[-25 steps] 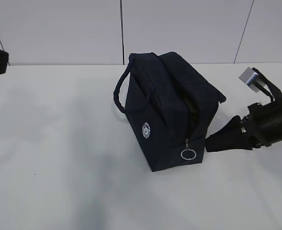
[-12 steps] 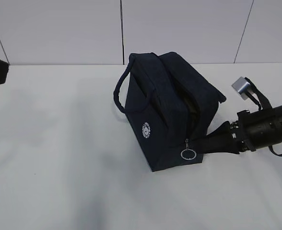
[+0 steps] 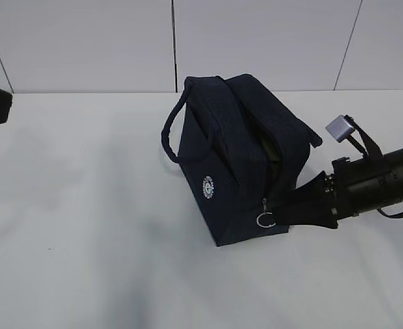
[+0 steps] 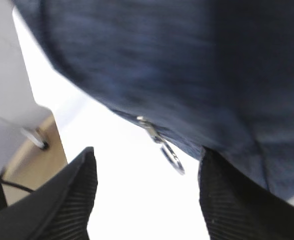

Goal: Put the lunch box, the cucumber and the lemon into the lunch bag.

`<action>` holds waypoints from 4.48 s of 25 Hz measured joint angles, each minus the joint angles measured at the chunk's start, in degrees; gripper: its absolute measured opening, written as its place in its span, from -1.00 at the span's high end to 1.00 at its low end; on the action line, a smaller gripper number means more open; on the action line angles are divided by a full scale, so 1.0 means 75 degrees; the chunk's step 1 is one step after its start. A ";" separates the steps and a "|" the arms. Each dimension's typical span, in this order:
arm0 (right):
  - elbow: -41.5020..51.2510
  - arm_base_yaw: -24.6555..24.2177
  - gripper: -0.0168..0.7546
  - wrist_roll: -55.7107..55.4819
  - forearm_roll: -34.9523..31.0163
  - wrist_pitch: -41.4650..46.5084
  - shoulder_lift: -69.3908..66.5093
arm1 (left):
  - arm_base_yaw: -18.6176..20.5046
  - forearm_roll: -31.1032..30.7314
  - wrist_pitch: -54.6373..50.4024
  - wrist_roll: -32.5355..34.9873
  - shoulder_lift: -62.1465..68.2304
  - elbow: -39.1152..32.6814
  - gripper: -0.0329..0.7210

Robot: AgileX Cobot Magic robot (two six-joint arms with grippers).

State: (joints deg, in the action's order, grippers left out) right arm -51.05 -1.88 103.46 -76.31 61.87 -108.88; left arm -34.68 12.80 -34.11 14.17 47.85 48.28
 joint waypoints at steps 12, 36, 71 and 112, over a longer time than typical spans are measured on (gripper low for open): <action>0.0000 0.0160 -0.30 0.1319 0.0569 -0.0609 0.0000 | 0.0000 -0.0014 -0.0087 0.0000 0.0000 0.0000 0.14; 0.0000 0.0440 -0.29 0.1523 0.0447 -0.0101 -0.0041 | 0.0000 -0.0224 -0.0286 0.0000 0.0000 0.0000 0.14; -0.0002 0.0607 -0.16 0.1572 -0.0068 -0.0138 -0.0323 | 0.0000 -0.0248 -0.0552 0.0000 0.0000 0.0000 0.14; -0.0015 0.0607 0.43 0.1747 -0.1027 0.0457 -0.1063 | 0.0000 -0.0248 -0.0716 0.0000 0.0000 0.0000 0.14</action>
State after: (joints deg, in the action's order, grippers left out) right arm -51.17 2.67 116.56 -84.01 65.30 -116.86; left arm -34.68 10.94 -39.48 14.17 47.85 48.28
